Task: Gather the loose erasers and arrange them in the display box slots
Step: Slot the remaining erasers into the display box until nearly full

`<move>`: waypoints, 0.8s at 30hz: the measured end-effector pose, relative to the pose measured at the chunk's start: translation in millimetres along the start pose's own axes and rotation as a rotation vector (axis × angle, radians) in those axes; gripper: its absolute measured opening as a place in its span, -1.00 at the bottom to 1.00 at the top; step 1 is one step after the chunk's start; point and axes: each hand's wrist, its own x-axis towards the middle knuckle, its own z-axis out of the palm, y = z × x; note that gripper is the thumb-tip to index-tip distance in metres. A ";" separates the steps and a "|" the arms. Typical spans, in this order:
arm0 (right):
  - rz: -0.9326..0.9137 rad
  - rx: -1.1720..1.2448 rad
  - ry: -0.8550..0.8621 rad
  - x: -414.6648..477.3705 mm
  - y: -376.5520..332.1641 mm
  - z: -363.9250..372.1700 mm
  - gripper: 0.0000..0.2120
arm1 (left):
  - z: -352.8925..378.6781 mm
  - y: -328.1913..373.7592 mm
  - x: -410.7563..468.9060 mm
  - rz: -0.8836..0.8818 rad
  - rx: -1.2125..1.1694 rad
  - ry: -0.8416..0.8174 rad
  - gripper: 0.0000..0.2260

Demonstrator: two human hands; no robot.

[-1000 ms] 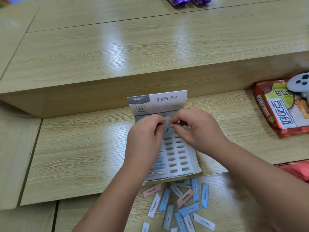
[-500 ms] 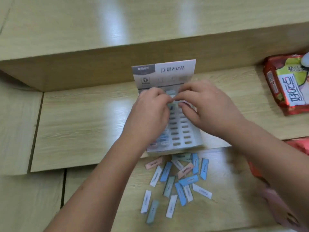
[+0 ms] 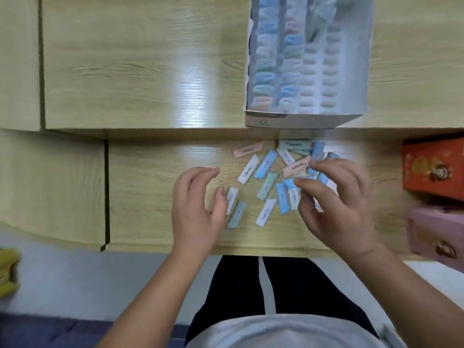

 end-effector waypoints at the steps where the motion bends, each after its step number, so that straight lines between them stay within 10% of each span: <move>1: 0.012 0.026 -0.066 -8.3 0.1 6.2 -0.79 | 5.4 -8.5 -6.0 -0.078 0.018 -0.076 -0.72; 8: -0.107 0.083 -0.663 -63.0 -26.0 67.2 -0.72 | 42.3 -45.0 -24.8 -0.355 0.112 -0.305 -0.68; 24: -0.227 -0.106 -0.821 -42.9 -31.7 98.1 -0.85 | 48.8 -33.7 7.9 -0.302 0.315 -0.287 -0.89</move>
